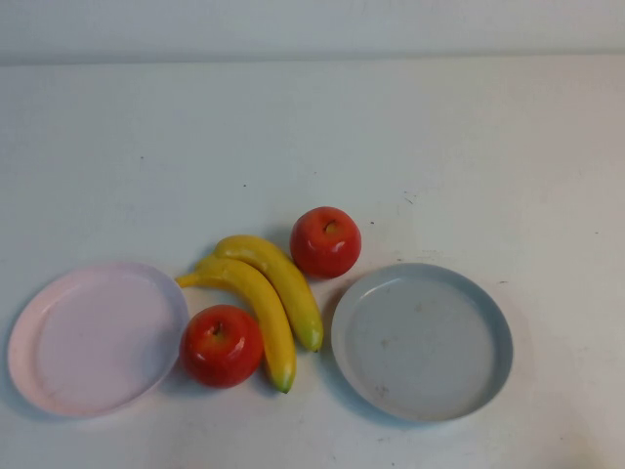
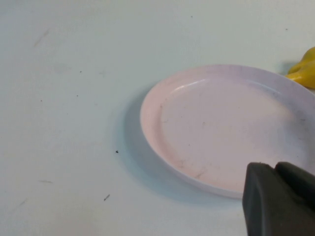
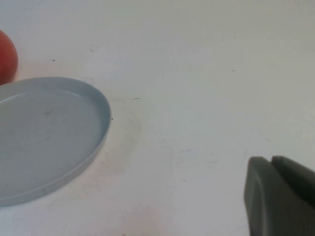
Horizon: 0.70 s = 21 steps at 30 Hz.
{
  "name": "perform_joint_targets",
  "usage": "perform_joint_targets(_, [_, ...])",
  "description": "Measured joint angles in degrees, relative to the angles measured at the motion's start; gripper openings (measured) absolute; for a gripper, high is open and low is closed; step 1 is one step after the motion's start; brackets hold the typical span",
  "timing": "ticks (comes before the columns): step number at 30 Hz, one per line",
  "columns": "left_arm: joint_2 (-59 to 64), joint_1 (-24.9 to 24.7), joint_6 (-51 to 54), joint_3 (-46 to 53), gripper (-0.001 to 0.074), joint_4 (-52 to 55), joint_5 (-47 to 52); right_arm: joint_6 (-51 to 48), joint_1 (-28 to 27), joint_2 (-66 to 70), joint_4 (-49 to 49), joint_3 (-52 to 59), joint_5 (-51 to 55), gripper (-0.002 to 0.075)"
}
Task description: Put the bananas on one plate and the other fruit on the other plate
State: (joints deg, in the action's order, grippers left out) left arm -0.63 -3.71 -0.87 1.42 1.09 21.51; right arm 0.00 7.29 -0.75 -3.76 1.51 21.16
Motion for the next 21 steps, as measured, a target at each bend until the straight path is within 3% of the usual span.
perform_joint_targets(16, [0.0, 0.0, 0.0, 0.0, 0.0002, -0.12, -0.7, 0.0, 0.0, 0.0, 0.0, 0.0, 0.0, -0.0017])
perform_joint_targets(21, [0.0, 0.0, -2.41, 0.0, 0.0002, -5.24, -3.8, 0.0, 0.0, 0.0, 0.0, 0.0, 0.0, -0.0017])
